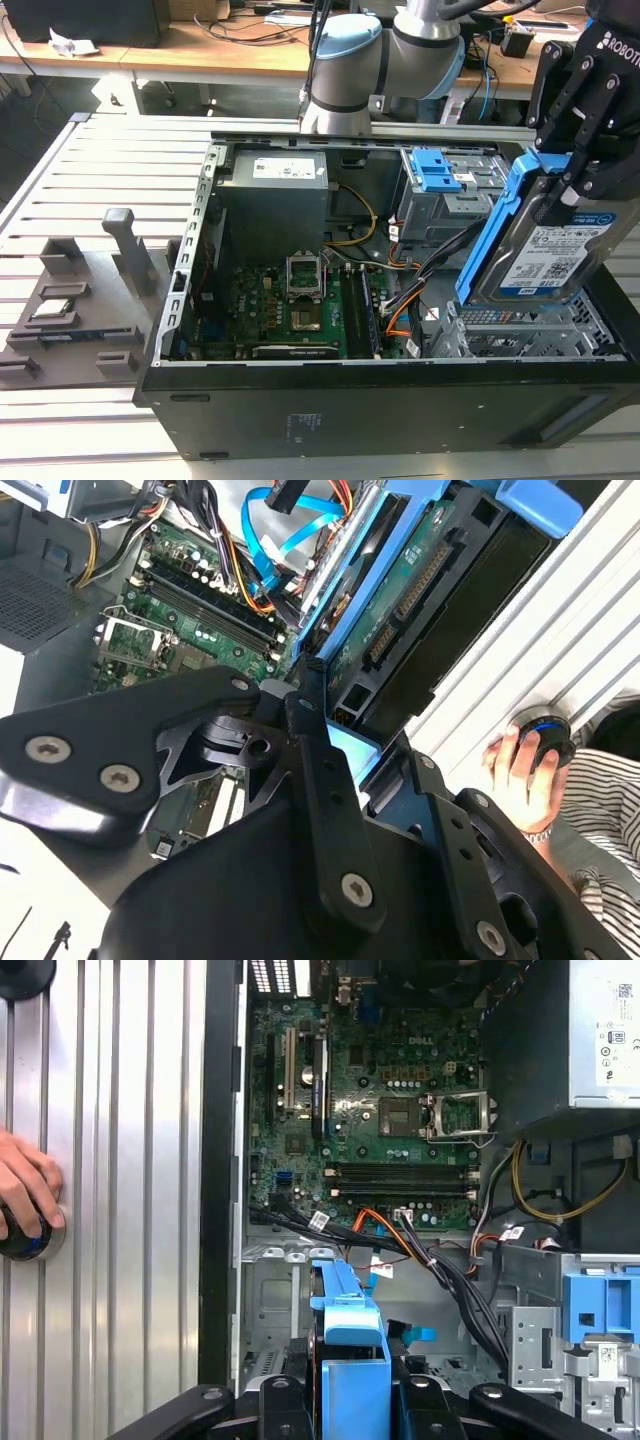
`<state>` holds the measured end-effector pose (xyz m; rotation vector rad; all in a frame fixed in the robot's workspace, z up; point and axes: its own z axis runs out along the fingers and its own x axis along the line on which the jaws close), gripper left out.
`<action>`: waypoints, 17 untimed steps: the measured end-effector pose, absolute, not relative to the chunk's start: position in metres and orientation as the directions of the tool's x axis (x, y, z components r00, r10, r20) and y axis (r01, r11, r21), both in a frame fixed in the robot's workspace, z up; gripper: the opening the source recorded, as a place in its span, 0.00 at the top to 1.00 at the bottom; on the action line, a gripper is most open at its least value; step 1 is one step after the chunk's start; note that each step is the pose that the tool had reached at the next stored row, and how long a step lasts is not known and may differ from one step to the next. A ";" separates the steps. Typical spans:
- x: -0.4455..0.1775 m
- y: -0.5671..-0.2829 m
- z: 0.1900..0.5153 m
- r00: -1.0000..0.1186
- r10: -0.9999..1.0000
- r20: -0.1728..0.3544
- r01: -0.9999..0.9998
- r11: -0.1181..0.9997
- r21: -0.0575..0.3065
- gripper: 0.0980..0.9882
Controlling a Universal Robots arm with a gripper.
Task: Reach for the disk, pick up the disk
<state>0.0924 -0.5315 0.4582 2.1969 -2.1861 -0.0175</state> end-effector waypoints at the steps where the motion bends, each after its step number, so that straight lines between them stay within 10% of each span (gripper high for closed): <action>1: 0.092 -0.532 0.458 0.005 -1.000 0.022 -0.999 -0.004 0.038 0.70; 17: 0.092 -0.542 0.455 0.005 -1.000 0.027 -0.999 -0.004 0.038 0.70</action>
